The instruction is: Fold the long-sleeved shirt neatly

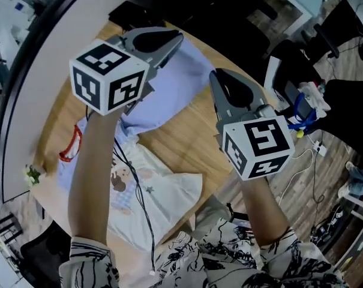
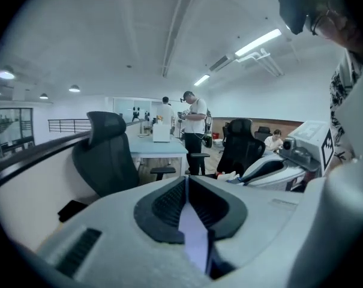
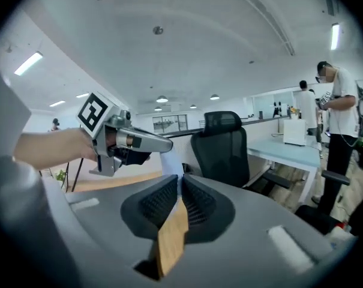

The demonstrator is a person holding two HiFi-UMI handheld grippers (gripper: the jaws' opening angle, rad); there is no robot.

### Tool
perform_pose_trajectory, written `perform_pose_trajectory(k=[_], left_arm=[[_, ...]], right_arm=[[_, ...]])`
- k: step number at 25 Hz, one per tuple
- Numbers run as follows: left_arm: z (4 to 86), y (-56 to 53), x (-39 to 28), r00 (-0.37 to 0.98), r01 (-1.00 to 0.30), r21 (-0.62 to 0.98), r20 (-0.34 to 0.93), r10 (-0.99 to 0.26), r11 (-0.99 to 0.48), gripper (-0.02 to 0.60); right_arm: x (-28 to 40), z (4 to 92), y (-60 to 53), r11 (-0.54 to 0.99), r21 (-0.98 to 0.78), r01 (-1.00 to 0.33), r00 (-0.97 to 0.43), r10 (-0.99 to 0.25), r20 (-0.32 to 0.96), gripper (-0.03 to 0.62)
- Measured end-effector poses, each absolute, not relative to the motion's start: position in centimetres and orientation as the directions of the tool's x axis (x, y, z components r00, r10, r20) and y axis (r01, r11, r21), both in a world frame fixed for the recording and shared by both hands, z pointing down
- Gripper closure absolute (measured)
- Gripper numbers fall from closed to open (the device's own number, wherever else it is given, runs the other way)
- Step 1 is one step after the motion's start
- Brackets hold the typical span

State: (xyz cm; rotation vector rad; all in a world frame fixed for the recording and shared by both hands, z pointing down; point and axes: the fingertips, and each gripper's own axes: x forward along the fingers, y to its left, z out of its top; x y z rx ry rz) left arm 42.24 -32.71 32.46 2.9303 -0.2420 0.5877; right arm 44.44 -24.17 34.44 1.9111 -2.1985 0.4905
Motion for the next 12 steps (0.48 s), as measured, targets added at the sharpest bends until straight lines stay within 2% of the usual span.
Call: perform_pose_trajectory(k=[7,12], left_arm=[[25.1,-33.6,24.5,0.873,-0.366,0.010,0.350,-0.340,-0.930,0.557],[22.7,-31.2,9.8,0.826,-0.461,-0.013,0.359,-0.434,-0.887,0.557]], right_arm=[[27.7,25.7,-25.4,0.419,-0.124,-0.900,-0.436,-0.872,0.222,0.559],[13.9,22.5,-23.6,0.587,-0.112,-0.801,-0.597,-0.776,0.204,0.559]])
